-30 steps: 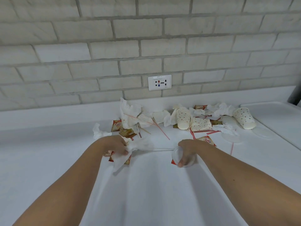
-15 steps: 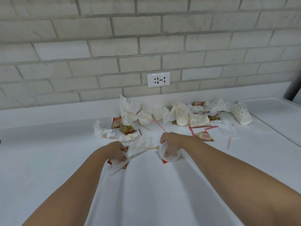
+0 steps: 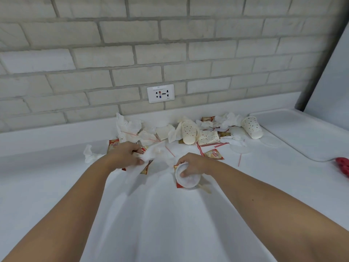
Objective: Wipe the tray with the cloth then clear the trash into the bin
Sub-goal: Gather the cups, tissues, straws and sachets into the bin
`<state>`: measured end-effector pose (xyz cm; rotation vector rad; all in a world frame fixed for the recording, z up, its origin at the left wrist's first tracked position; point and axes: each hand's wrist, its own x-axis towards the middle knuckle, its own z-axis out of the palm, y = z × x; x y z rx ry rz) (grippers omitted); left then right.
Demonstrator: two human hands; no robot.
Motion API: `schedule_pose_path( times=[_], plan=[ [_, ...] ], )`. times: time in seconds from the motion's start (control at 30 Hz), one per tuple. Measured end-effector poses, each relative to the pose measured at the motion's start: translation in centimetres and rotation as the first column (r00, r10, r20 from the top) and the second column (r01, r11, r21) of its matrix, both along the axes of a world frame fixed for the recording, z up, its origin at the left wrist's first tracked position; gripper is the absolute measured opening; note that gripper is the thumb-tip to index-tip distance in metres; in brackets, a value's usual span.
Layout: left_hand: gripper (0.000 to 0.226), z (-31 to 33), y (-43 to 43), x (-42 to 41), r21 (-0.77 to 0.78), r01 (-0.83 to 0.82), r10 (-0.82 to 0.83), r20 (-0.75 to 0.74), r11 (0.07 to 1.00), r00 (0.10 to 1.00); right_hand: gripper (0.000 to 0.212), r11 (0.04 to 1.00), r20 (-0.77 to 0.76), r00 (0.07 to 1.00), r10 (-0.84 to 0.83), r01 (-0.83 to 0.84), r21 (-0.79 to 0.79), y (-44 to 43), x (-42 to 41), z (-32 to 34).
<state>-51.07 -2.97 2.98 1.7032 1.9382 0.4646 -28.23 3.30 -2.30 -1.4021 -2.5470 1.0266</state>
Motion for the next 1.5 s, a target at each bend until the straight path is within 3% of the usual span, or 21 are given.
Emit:
schedule_pose_path(
  times=[0.17, 0.3, 0.4, 0.5, 0.57, 0.63, 0.7, 0.77, 0.83, 0.93, 1.0, 1.13, 1.23, 1.33, 1.5],
  plan=[
    [0.026, 1.2, 0.8, 5.5, 0.146, 0.082, -0.1, 0.118, 0.986, 0.988, 0.026, 0.985, -0.074, 0.984, -0.164, 0.16, -0.057, -0.8, 6.3, 2.3],
    [0.04, 1.5, 1.5, 12.1, 0.138, 0.169, -0.192, 0.173, 0.976, 0.966, 0.015, 0.958, -0.168, 0.944, -0.283, 0.267, -0.108, -2.6, 12.4, 3.9],
    [0.052, 1.6, 1.2, 18.7, 0.147, 0.234, -0.257, 0.166, 0.961, 0.952, 0.019, 0.927, -0.218, 0.901, -0.376, 0.366, -0.084, -5.1, 17.8, 5.3],
    [0.034, 1.6, -0.3, 25.9, 0.153, 0.344, -0.362, 0.113, 0.926, 0.925, 0.017, 0.882, -0.222, 0.857, -0.466, 0.468, -0.044, -8.0, 23.4, 5.9],
    [0.007, 1.5, -1.8, 30.6, 0.138, 0.416, -0.43, 0.084, 0.899, 0.899, 0.024, 0.845, -0.186, 0.829, -0.528, 0.535, -0.013, -10.2, 27.3, 6.2],
    [0.016, 1.0, -3.3, 35.0, 0.117, 0.489, -0.498, 0.067, 0.864, 0.864, 0.03, 0.824, -0.123, 0.82, -0.558, 0.566, 0.033, -12.4, 30.7, 6.4],
    [0.008, 0.5, -4.9, 38.9, 0.099, 0.552, -0.559, 0.053, 0.828, 0.828, 0.035, 0.816, -0.049, 0.818, -0.573, 0.575, 0.068, -14.6, 33.6, 6.5],
    [0.024, -0.5, -6.5, 42.8, 0.131, 0.634, -0.64, 0.013, 0.762, 0.768, 0.027, 0.824, 0.027, 0.826, -0.563, 0.559, 0.092, -16.6, 36.5, 6.3],
    [0.038, -1.3, -8.3, 46.0, 0.185, 0.7, -0.713, 0.001, 0.69, 0.702, 0.005, 0.838, 0.105, 0.832, -0.544, 0.536, 0.101, -18.6, 39.1, 5.6],
    [0.046, -2.7, -11.1, 50.1, 0.172, 0.763, -0.781, 0.072, 0.623, 0.621, 0.012, 0.834, 0.141, 0.823, -0.551, 0.549, 0.053, -21.9, 42.8, 4.2],
    [0.036, -4.1, -12.6, 52.5, 0.169, 0.76, -0.777, 0.076, 0.628, 0.625, 0.027, 0.818, 0.155, 0.808, -0.569, 0.576, 0.001, -24.0, 44.9, 2.8],
    [0.038, -8.0, -15.1, 56.4, 0.147, 0.701, -0.716, 0.128, 0.698, 0.686, 0.033, 0.725, 0.169, 0.729, -0.663, 0.682, -0.096, -27.2, 48.8, -1.8],
    [0.03, -12.0, -16.7, 58.3, 0.057, 0.707, -0.707, 0.125, 0.705, 0.696, 0.029, 0.655, 0.186, 0.653, -0.734, 0.753, -0.057, -29.2, 50.7, -5.9],
    [0.041, -15.8, -18.0, 59.4, -0.042, 0.702, -0.697, 0.092, 0.711, 0.712, 0.017, 0.59, 0.155, 0.591, -0.792, 0.805, -0.058, -31.1, 52.0, -9.9],
    [0.039, -20.3, -20.1, 59.4, -0.13, 0.685, -0.688, 0.031, 0.717, 0.725, 0.024, 0.543, 0.088, 0.555, -0.827, 0.83, -0.127, -34.0, 51.9, -15.6]
  ],
)
